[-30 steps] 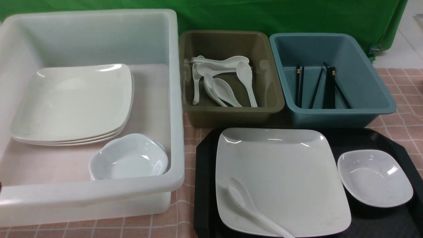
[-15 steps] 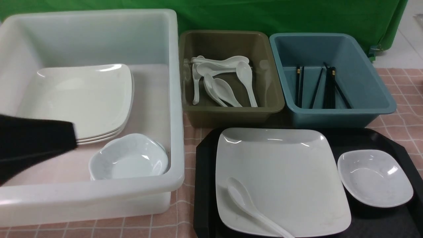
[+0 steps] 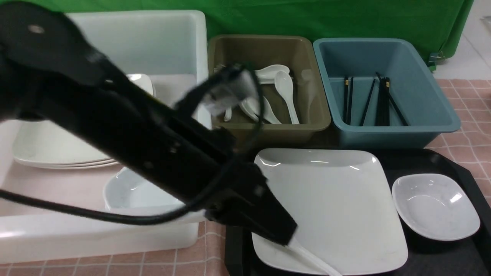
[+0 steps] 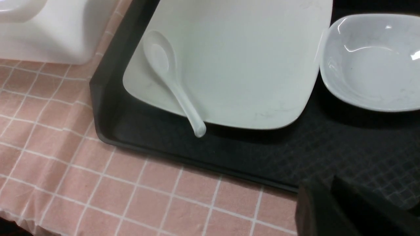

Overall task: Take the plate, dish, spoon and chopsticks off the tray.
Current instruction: Use the left arm to grab a soup spoon from the plate

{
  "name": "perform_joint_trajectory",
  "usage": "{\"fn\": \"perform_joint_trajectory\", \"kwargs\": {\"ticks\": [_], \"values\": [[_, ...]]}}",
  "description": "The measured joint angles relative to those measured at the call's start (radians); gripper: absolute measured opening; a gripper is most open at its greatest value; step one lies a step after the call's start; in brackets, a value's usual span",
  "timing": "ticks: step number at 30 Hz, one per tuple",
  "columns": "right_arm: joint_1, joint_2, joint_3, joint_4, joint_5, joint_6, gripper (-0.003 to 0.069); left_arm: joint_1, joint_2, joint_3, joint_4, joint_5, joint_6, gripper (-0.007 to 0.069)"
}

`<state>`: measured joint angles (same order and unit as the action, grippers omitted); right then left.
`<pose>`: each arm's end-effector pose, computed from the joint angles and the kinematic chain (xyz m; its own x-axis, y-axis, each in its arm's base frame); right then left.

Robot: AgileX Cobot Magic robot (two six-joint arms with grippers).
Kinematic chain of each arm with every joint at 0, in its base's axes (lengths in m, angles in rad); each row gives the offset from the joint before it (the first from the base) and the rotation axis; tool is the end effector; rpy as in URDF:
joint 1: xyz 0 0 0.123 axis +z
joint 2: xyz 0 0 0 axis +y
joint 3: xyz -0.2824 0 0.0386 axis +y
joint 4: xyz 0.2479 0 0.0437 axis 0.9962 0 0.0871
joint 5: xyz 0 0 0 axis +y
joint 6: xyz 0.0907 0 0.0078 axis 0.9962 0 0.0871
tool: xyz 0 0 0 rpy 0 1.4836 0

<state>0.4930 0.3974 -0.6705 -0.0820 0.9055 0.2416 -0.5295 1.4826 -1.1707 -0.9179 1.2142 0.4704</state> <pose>0.0549 0.0228 0.3297 -0.5277 -0.0686 -0.8466 -0.3296 0.9352 0.1297 0.2093 -0.2011 0.3156 -0.7942 0.4974 -0.3491 0.5767 0.4356 -0.6912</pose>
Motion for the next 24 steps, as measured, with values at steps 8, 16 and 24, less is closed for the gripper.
{"fn": "perform_joint_trajectory", "kwargs": {"ticks": [8, 16, 24], "values": [[0.000, 0.000, 0.000, 0.000, 0.000, 0.000, 0.0134, -0.260, 0.303, -0.244, 0.332, -0.001, 0.024, 0.0087], [0.000, 0.000, 0.000, 0.000, 0.002, 0.000, 0.0151, -0.413, 0.453, -0.307, 0.844, -0.088, 0.079, 0.0115], [0.000, 0.000, 0.000, 0.000, 0.016, 0.000, 0.0165, -0.457, 0.494, -0.308, 1.006, -0.278, 0.234, 0.0203]]}}
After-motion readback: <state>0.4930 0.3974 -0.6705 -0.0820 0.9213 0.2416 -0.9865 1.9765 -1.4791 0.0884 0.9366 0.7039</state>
